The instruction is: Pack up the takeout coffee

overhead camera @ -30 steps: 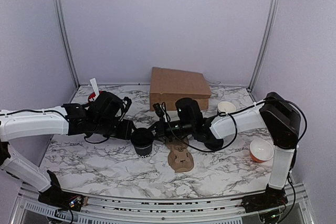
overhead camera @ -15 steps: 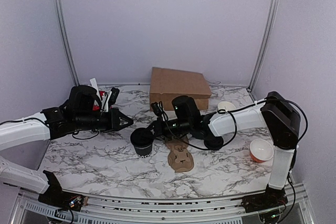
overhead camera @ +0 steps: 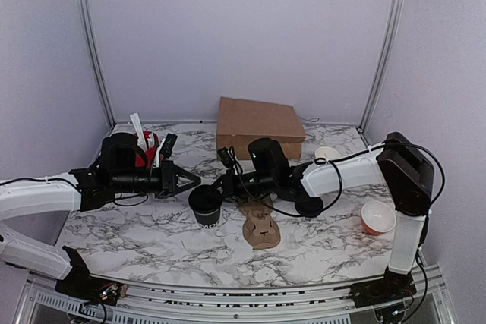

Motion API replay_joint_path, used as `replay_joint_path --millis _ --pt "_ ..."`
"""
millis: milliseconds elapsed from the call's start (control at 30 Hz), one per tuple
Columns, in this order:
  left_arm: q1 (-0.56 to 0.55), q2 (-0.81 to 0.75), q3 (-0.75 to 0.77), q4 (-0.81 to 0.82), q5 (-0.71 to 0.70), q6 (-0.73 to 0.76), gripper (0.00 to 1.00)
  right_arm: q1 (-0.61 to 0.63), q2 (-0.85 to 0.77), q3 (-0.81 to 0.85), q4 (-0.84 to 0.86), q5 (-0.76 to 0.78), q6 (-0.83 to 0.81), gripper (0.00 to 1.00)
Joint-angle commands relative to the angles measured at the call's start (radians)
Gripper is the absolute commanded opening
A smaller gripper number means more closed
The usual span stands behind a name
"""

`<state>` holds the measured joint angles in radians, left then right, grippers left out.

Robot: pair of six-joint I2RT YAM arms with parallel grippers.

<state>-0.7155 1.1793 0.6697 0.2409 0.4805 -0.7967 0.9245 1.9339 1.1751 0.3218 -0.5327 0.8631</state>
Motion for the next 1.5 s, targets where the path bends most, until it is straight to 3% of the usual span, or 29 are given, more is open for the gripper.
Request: replay_joint_path --millis 0,200,667,1033,1467 --pt "0.028 0.125 -0.116 0.17 0.068 -0.029 0.0 0.01 0.058 -0.007 -0.124 0.043 -0.016 0.0" --pt "0.087 0.301 -0.199 0.196 0.106 -0.01 0.0 0.01 0.07 -0.001 -0.132 0.036 -0.017 0.0" --pt "0.081 0.011 -0.035 0.061 0.144 0.059 0.0 0.01 0.065 -0.011 -0.133 0.035 -0.019 0.0" --pt "0.064 0.273 -0.16 0.071 0.094 0.046 0.0 0.009 0.069 -0.046 -0.127 0.026 -0.02 0.0" --pt "0.064 0.04 0.038 -0.284 -0.013 0.15 0.0 0.01 0.072 -0.012 -0.139 0.036 -0.029 0.0"
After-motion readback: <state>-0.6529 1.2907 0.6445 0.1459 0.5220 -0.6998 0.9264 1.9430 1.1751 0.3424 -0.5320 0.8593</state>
